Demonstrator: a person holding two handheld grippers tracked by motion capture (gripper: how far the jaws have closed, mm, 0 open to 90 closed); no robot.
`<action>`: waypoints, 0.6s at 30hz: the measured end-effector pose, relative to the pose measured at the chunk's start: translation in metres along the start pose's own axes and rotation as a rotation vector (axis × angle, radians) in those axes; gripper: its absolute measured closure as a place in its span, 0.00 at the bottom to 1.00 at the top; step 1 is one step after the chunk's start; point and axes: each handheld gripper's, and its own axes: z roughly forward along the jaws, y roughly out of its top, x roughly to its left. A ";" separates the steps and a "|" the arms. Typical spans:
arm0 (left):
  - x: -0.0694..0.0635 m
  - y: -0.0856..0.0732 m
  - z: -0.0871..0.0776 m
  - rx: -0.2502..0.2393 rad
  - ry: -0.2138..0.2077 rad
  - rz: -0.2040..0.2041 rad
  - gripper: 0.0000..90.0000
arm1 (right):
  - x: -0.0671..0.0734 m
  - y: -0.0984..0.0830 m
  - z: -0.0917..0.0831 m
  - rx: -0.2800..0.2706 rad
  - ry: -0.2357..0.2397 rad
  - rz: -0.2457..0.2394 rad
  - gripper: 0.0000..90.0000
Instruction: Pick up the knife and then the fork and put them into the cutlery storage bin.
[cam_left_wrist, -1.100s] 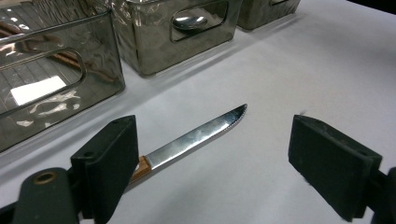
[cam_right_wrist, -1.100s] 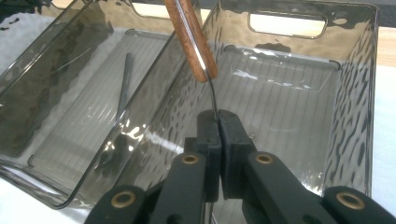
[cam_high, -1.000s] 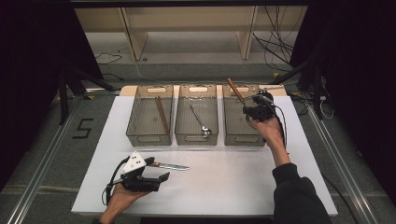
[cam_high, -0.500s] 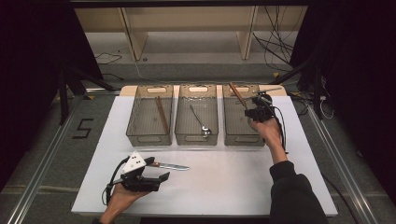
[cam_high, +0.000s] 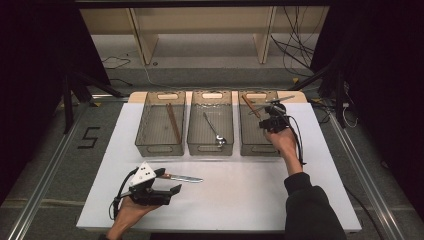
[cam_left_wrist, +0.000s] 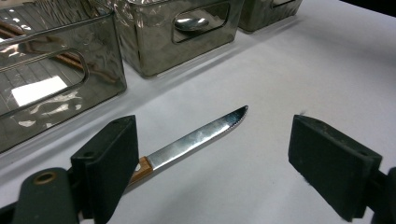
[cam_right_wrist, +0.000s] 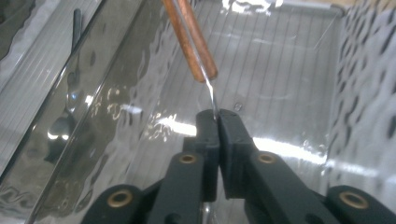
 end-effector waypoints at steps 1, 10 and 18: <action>0.000 0.000 0.000 0.001 0.000 0.000 0.18 | 0.000 0.000 0.000 0.002 -0.002 -0.002 0.89; 0.001 0.001 -0.001 -0.003 0.005 -0.006 0.18 | 0.000 0.001 -0.017 -0.055 0.055 -0.012 0.62; 0.004 0.004 -0.003 -0.006 0.014 -0.004 0.17 | 0.005 -0.008 -0.043 -0.121 0.105 -0.073 0.47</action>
